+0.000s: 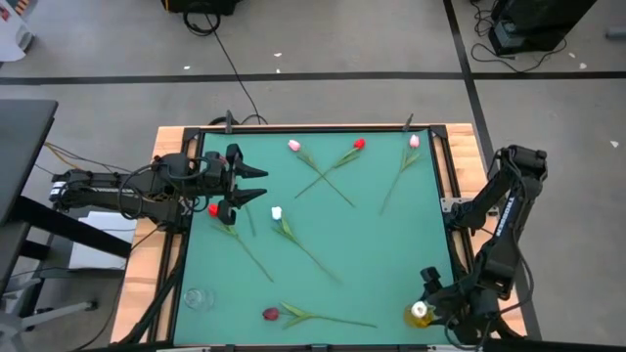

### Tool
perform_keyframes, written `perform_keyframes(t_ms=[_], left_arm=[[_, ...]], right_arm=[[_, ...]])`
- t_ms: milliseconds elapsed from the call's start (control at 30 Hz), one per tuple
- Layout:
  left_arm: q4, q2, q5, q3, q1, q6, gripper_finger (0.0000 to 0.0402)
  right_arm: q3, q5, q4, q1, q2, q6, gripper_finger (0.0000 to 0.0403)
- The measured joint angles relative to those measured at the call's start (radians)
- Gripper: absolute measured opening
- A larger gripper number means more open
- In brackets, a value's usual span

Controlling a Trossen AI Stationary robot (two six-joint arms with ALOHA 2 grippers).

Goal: Sort flowers into vase by color
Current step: Adjust the yellow flower vase

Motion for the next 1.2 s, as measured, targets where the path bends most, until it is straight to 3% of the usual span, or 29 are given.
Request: perform_keyframes(t_ms=[133, 467, 1033, 1200], left_arm=[[0.0, 0.0, 0.0, 0.0, 0.0, 0.0, 0.0213], [0.0, 0.0, 0.0, 0.0, 0.0, 0.0, 0.0213], [0.0, 0.0, 0.0, 0.0, 0.0, 0.0, 0.0213], [0.0, 0.0, 0.0, 0.0, 0.0, 0.0, 0.0213]], right_arm=[[0.0, -0.036, 0.0, 0.0, 0.005, -0.009, 0.0225], [0.001, -0.013, -0.003, -0.007, 0.005, -0.009, 0.0152], [0.001, 0.021, -0.059, 0.037, 0.004, 0.029, 0.015], [-0.001, 0.024, -0.032, 0.053, 0.006, 0.03, 0.0167]])
